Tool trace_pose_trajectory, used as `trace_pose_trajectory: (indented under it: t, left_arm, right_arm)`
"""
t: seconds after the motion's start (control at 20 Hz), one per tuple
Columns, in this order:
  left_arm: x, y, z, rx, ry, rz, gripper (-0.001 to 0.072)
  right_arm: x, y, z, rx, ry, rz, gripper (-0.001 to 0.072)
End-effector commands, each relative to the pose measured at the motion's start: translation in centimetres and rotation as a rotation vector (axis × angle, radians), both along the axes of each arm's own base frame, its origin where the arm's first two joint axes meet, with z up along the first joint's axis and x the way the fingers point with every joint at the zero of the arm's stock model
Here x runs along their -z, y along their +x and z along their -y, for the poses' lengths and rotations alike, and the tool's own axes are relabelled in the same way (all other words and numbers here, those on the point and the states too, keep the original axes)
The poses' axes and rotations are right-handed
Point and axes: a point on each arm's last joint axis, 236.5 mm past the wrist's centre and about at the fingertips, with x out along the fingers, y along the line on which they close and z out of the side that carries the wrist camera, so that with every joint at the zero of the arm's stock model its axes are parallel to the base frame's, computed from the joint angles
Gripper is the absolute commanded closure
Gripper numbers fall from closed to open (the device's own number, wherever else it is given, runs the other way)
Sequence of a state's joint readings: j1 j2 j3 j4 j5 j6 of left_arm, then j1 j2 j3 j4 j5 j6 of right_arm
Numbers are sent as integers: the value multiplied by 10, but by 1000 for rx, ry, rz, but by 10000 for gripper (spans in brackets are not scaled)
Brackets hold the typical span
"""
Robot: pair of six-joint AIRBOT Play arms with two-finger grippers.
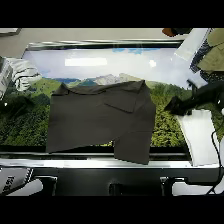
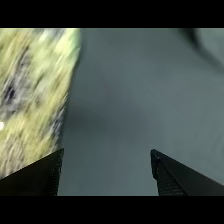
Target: Fold the clothes and pants, and hang the long-sleeved shirts on hangers.
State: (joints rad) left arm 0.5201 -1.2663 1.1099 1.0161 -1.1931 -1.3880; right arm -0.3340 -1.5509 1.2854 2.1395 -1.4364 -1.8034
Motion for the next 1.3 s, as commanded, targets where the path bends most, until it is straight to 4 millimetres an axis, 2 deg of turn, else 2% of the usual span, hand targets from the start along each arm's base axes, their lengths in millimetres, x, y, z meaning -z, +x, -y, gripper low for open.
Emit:
trace_pose_trajectory:
  t: [0.0,0.15,0.3,0.5,0.65,0.75,0.8,0.9,0.95,1.1,1.25]
  left_arm:
    - [18,-46,-2,-74,-22,-46,96]
    - [22,-48,-3,-88,-19,-43,96]
    - [22,-47,-4,-89,-17,-42,96]
    - [22,-47,-5,-97,-19,-42,95]
    - [23,-54,0,-110,-53,-77,94]
    - [28,-68,-2,-99,-54,-127,94]
    - [32,-77,-5,-104,-56,-152,94]
    - [42,-94,-11,-164,-81,-164,95]
    - [50,-105,-9,-167,-93,-179,95]
    - [82,-141,14,-155,-160,-264,96]
    - [101,-160,31,-153,-209,-325,96]
  right_arm:
    - [45,-63,-28,-42,88,-114,295]
    - [64,-79,-42,-30,131,-127,302]
    - [67,-73,-51,-4,169,-92,302]
    - [75,-66,-68,-48,121,-57,301]
    - [82,-58,-82,-70,69,-25,302]
    - [85,-58,-84,-79,45,-26,305]
    - [85,-58,-84,-80,46,-28,339]
    - [85,-59,-83,-84,45,-29,593]
    - [85,-59,-83,-84,48,-30,670]
    - [83,-59,-84,-83,50,-24,678]
    - [79,-57,-84,-80,52,-12,678]
